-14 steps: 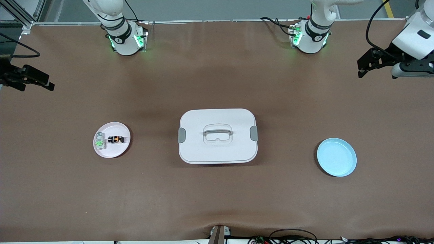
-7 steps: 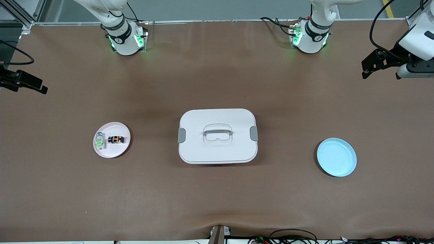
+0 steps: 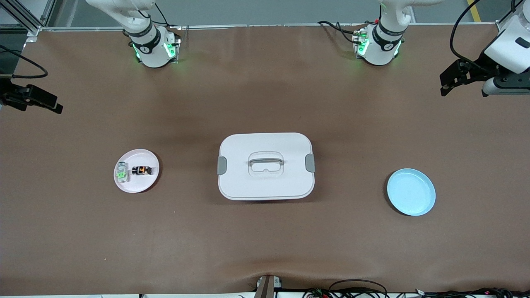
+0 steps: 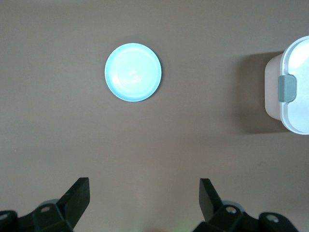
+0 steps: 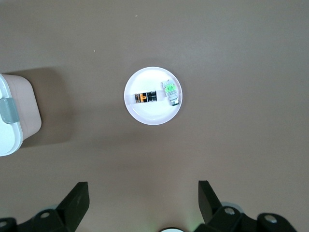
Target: Transfer orange switch to right arm and place
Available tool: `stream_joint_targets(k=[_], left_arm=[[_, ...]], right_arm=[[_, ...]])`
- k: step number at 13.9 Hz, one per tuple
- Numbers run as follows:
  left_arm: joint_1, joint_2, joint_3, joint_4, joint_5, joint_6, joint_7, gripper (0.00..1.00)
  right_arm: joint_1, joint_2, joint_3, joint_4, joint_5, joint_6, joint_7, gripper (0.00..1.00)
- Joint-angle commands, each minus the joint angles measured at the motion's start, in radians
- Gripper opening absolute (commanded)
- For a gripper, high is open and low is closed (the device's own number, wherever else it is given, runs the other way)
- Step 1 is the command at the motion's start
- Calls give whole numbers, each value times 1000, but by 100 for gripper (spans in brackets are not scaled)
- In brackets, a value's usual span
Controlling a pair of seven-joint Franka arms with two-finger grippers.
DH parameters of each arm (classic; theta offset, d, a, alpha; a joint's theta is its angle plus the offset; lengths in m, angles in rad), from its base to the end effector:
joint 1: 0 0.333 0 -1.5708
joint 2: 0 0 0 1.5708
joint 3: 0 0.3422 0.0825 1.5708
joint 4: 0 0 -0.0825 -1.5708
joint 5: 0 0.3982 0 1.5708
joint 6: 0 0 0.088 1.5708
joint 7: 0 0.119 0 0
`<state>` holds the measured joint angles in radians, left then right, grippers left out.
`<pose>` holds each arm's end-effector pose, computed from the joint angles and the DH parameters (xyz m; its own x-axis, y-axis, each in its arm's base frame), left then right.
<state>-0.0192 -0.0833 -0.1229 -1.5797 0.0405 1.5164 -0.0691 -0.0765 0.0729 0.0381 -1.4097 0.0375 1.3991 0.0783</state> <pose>0.5301 -0.0741 0.6753 0.9972 -0.0706 0.0229 -0.0694 -0.9964 -0.0491 0.5741 -0.0181 0.6597 0.9902 -0.1097 -0.0861 -0.1130 -0.9930 -0.0335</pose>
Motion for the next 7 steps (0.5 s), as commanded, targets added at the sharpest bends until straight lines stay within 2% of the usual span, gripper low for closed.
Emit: stream_joint_targets(k=[1, 3, 7], left_arm=[[5, -29, -4, -25, 2, 10, 20, 100], [5, -29, -4, -25, 2, 10, 20, 100], [2, -27, -4, -25, 2, 13, 18, 100]], right_arm=[[32, -34, -35, -38, 16, -2, 12, 100], [52, -41, -60, -43, 18, -2, 14, 100], [55, -47, -61, -48, 18, -6, 15, 100]])
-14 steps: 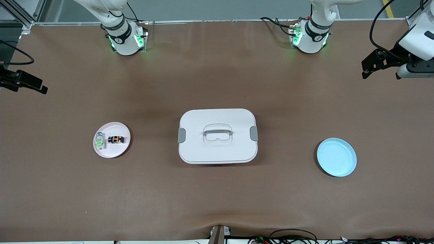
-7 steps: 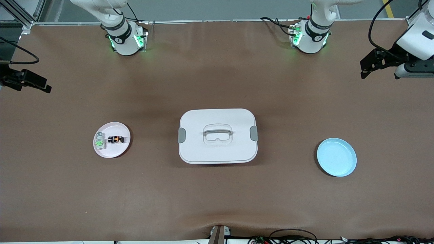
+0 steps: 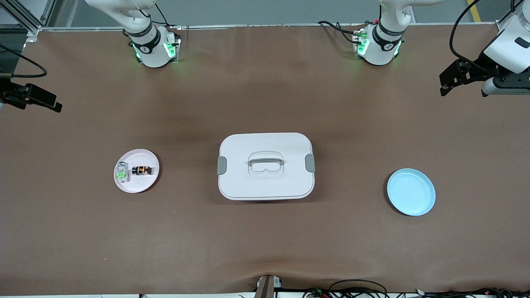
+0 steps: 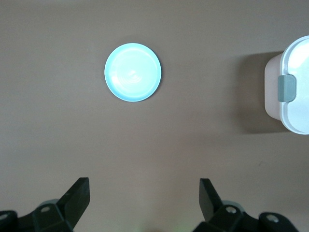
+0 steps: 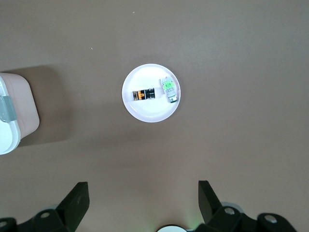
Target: Transfer orange switch to right arm and place
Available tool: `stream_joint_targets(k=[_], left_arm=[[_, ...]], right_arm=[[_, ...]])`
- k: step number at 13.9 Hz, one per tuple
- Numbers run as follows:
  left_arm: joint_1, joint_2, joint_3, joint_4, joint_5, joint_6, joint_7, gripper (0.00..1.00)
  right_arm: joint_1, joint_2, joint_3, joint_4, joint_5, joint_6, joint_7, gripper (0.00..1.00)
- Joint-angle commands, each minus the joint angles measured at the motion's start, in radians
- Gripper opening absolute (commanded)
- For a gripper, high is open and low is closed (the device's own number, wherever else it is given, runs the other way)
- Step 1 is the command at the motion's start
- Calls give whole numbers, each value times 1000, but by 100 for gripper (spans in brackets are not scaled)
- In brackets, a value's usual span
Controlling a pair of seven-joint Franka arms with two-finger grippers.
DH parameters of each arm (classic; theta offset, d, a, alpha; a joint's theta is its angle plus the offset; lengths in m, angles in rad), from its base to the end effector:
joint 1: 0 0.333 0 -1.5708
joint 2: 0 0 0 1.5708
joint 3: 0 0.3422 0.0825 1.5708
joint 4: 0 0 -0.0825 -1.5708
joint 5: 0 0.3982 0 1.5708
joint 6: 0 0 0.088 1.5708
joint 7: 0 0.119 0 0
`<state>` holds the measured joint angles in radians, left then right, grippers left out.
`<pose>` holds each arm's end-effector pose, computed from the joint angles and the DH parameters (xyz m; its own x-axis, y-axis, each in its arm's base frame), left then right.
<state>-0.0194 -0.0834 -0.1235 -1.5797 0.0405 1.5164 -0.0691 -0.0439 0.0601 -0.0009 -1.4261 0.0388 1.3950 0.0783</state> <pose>0.5300 -0.0745 0.6754 0.9972 -0.0714 0.0230 -0.0702 -0.9963 -0.0492 0.5692 -0.0203 0.6591 0.9888 -0.1158 -0.0937 -0.1192 -0.9924 -0.0314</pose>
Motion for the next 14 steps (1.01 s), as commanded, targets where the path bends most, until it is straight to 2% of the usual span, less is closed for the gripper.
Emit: stream_joint_targets(k=[1, 5, 14], left_arm=[[3, -27, -4, -23, 2, 13, 18, 100], [-1, -27, -5, -25, 1, 16, 12, 100], [7, -18, 4, 12, -27, 4, 21, 100]], right_arm=[[24, -36, -27, -36, 18, -2, 17, 100], [39, -57, -48, -66, 18, 2, 17, 100], [32, -65, -47, -74, 38, 10, 14, 100]])
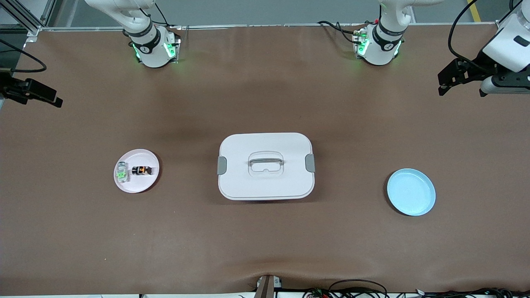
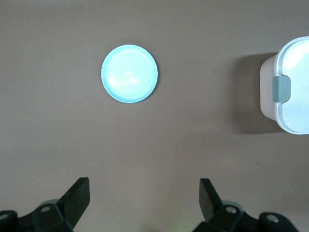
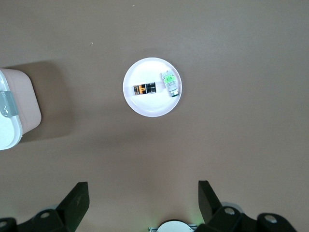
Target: Transfer orange switch to right arm and place
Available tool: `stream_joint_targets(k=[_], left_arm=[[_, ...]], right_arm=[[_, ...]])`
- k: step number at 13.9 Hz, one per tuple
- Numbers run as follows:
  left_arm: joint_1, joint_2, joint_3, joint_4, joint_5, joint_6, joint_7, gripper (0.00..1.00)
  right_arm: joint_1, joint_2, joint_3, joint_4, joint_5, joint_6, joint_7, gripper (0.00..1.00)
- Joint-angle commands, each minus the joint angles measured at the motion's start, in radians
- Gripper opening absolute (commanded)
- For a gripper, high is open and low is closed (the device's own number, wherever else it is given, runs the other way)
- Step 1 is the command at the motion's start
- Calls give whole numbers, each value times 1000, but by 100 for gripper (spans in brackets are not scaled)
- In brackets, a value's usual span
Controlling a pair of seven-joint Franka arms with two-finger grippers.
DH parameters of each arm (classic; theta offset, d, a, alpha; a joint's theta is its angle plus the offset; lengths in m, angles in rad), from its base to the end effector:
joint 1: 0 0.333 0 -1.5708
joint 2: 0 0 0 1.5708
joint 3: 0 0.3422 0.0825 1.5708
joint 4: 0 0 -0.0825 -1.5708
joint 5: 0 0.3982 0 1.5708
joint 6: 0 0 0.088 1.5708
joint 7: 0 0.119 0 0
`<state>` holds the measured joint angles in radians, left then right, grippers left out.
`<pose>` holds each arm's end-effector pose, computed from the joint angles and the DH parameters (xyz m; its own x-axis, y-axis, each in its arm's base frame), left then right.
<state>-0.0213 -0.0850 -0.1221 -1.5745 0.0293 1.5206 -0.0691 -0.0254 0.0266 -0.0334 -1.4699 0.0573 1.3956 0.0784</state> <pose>0.5298 -0.0762 0.6791 0.9968 -0.0726 0.0332 -0.0714 -0.9968 -0.0373 0.5576 -0.0249 0.6577 0.9864 -0.1265 -0.1045 -0.1321 -0.9901 -0.0482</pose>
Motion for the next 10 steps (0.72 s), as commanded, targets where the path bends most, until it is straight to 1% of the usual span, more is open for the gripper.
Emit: stream_joint_targets(k=[1, 10], left_arm=[[9, -16, 2, 7, -16, 1, 22, 100], [8, -13, 2, 7, -17, 0, 23, 100]], right_arm=[[13, -30, -14, -30, 19, 10, 14, 100], [12, -36, -14, -23, 19, 6, 14, 100]])
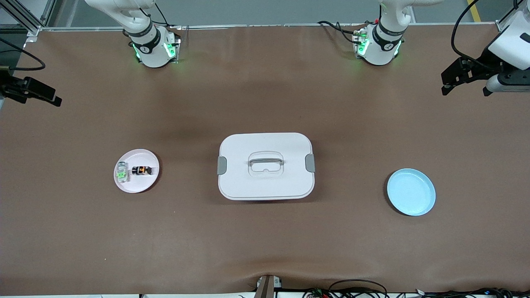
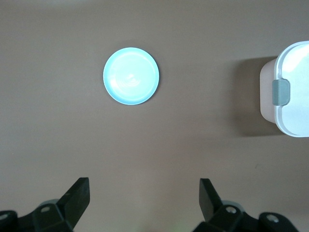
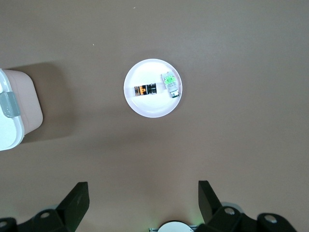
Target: Transfer orange switch to right arm and place
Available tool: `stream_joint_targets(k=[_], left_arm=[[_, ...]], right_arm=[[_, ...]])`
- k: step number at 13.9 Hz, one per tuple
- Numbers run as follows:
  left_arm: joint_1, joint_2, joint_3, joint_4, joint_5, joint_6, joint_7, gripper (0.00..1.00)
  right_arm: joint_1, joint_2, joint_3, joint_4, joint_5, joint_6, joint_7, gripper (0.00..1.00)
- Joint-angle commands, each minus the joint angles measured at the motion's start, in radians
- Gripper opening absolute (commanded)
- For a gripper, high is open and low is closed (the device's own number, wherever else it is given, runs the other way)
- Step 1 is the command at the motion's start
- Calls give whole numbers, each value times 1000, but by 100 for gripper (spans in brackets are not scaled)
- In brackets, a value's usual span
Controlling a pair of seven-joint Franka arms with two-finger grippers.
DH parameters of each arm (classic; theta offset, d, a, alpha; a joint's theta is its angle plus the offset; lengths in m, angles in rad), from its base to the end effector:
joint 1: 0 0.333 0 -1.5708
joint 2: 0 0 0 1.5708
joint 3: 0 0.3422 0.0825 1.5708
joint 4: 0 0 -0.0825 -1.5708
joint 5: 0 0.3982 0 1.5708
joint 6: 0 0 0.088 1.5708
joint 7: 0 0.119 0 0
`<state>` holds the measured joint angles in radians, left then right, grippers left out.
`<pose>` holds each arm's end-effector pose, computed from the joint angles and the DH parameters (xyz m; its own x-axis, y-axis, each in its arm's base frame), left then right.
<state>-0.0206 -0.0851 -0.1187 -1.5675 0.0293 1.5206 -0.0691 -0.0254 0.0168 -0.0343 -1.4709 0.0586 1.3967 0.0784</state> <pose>0.5300 -0.0740 0.6825 0.9968 -0.0686 0.0402 -0.0671 -0.9971 -0.0366 0.5545 -0.0252 0.6628 0.9873 -0.1273 -0.0948 -0.1324 -0.9899 -0.0505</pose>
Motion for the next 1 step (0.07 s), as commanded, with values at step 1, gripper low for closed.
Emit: stream_joint_targets(k=[1], left_arm=[[7, -13, -1, 0, -17, 0, 23, 100]], right_arm=[[12, -26, -12, -22, 18, 5, 14, 100]])
